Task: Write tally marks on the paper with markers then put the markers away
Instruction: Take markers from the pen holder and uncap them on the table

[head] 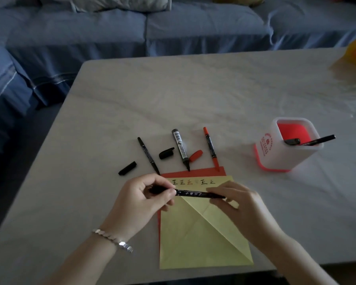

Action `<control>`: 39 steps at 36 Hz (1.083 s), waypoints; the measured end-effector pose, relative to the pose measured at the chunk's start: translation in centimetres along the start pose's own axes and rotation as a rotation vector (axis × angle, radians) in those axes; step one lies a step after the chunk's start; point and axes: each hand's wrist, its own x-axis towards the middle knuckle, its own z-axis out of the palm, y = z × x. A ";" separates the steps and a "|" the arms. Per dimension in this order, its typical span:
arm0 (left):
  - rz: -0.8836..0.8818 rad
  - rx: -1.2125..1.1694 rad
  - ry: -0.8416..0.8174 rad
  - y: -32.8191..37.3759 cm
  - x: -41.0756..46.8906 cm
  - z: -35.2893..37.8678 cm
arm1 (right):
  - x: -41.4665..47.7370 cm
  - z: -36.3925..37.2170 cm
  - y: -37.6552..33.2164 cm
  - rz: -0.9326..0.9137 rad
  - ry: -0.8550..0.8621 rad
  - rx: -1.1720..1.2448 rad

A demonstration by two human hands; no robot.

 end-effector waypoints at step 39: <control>0.426 0.558 -0.090 -0.4 1.1 5.4 | 0.4 0.4 -4.0 0.273 0.249 0.793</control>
